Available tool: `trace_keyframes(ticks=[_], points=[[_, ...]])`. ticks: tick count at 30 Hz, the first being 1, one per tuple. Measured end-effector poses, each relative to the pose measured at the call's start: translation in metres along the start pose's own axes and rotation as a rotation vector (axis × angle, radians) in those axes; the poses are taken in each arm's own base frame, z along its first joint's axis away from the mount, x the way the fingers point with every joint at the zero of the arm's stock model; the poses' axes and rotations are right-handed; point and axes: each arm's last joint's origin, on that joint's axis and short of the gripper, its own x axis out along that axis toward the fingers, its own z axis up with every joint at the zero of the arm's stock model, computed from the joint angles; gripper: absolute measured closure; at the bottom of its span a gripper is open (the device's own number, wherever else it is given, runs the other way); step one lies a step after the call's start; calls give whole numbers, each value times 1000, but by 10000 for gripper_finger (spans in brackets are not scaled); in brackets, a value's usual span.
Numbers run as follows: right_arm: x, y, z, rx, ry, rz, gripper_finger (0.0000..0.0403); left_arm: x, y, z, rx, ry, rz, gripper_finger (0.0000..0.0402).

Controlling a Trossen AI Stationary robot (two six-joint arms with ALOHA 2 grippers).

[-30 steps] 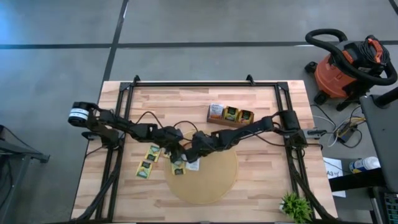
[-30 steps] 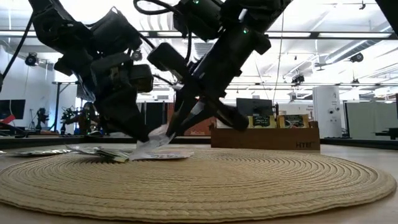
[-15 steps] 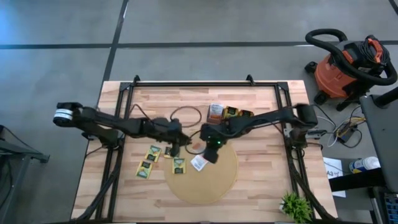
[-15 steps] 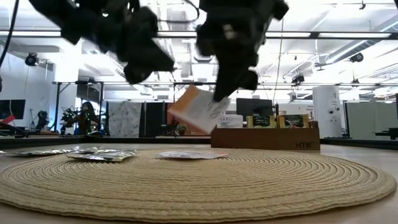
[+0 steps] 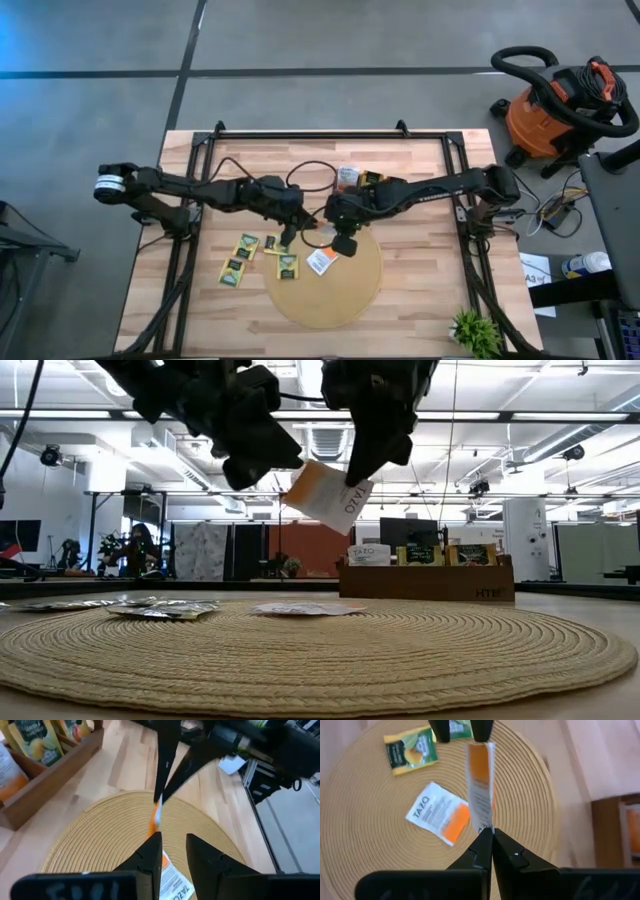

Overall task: Pick & Place Tea
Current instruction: Put the orange tea bag into the left section of the wooden organizer

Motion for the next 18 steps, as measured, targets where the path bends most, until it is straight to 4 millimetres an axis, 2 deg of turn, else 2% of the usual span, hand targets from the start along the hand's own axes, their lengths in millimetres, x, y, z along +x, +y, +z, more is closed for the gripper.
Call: trace_keyframes(ticks=[9,18], points=[[-2,-1,0,2,5,-27,394,1,1,-1,9,9,8,319],[-2,-1,0,2,5,-27,394,1,5,-2,37,9,93,318]])
